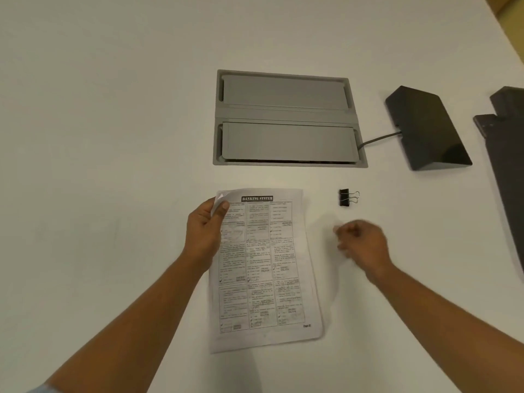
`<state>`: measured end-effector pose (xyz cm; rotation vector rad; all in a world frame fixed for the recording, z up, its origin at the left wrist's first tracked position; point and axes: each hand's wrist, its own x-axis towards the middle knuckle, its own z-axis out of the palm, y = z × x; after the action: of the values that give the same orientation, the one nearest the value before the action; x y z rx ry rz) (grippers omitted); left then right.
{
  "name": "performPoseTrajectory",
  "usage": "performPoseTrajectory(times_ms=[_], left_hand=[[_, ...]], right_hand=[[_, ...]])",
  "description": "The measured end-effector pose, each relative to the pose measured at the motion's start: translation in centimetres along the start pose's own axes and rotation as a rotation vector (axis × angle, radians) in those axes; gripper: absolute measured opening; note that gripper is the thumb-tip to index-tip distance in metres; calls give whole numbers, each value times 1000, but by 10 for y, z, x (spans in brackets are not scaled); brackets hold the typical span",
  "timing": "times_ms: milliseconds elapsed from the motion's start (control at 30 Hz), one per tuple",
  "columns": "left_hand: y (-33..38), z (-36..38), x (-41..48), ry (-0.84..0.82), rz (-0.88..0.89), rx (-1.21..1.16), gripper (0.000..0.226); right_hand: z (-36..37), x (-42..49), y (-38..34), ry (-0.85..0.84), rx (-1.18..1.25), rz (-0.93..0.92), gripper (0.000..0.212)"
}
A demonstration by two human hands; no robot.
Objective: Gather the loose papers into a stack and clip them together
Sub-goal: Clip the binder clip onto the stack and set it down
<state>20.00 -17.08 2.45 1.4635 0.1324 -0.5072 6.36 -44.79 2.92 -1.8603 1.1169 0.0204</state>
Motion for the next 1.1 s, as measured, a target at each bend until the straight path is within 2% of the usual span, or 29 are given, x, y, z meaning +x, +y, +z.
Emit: performPoseTrajectory(times_ms=[100, 167, 233, 333, 467, 767, 933, 1100], left_hand=[[-4, -2, 6, -13, -24, -2, 20], [-7, -4, 10, -15, -41, -24, 24], [-8, -5, 13, -19, -58, -60, 26], [-10, -6, 17, -18, -64, -78, 22], [-14, -8, 21, 3, -71, -87, 19], [-18, -15, 23, -12, -117, -121, 17], [-24, -23, 21, -5, -125, -130, 18], [-27, -25, 21, -22, -90, -83, 20]], right_hand=[[-14, 41, -20, 219, -23, -33, 12], [-19, 64, -30, 257, -106, -1, 25], [-21, 79, -36, 184, -134, 90, 34], [-23, 88, -43, 72, -72, 138, 17], [-22, 86, -48, 6, -110, 45, 17], [-8, 61, -99, -394, -124, -74, 7], [17, 46, -126, -507, -183, -223, 34], [45, 36, -156, -570, -323, -373, 37]])
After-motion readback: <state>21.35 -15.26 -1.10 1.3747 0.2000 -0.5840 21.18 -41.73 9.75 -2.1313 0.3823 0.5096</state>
